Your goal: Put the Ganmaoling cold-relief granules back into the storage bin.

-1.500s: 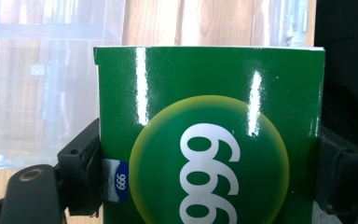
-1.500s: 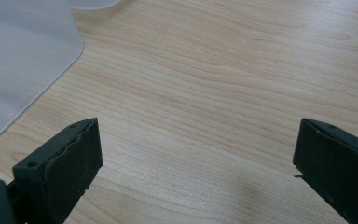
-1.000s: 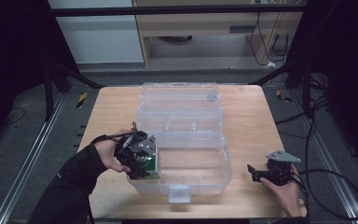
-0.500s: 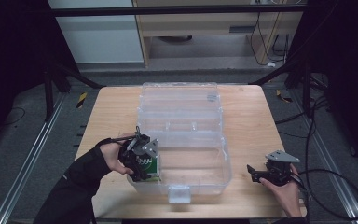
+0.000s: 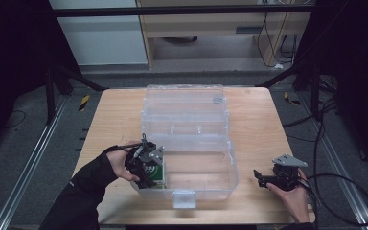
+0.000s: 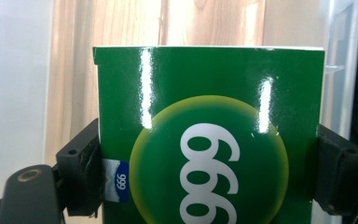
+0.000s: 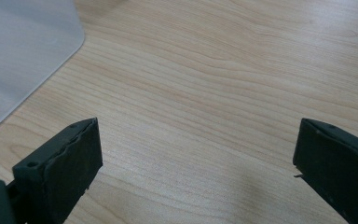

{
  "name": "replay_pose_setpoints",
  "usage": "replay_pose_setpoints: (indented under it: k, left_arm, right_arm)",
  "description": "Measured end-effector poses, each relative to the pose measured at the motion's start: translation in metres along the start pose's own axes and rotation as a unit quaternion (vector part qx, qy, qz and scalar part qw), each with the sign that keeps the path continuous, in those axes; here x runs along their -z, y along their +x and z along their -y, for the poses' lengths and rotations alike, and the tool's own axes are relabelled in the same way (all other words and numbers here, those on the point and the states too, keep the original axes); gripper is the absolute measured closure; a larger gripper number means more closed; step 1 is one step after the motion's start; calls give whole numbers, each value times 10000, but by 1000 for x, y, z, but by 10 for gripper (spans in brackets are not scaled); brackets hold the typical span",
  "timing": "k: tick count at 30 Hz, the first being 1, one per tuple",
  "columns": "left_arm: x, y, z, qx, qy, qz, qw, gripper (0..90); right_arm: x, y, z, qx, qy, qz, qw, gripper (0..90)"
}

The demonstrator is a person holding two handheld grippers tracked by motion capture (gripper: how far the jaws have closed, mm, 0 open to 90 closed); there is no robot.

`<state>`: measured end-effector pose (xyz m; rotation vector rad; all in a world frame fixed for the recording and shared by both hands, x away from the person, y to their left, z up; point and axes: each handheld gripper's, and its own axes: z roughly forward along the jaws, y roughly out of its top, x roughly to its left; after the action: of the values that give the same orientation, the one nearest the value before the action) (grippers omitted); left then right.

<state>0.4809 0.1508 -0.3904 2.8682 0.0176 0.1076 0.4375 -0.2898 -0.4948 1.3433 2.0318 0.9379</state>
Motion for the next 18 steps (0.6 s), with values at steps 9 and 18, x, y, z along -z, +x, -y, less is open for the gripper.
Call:
replay_pose_setpoints:
  k: [9,18]
  left_arm:
    - [-13,-1,2,91,50,19,9999,140]
    - [-21,-2,3,143,123,9,9998,135]
  right_arm:
    - [0,0,0,15,11,5,10000,16]
    - [0,0,0,23,28,20,10000,14]
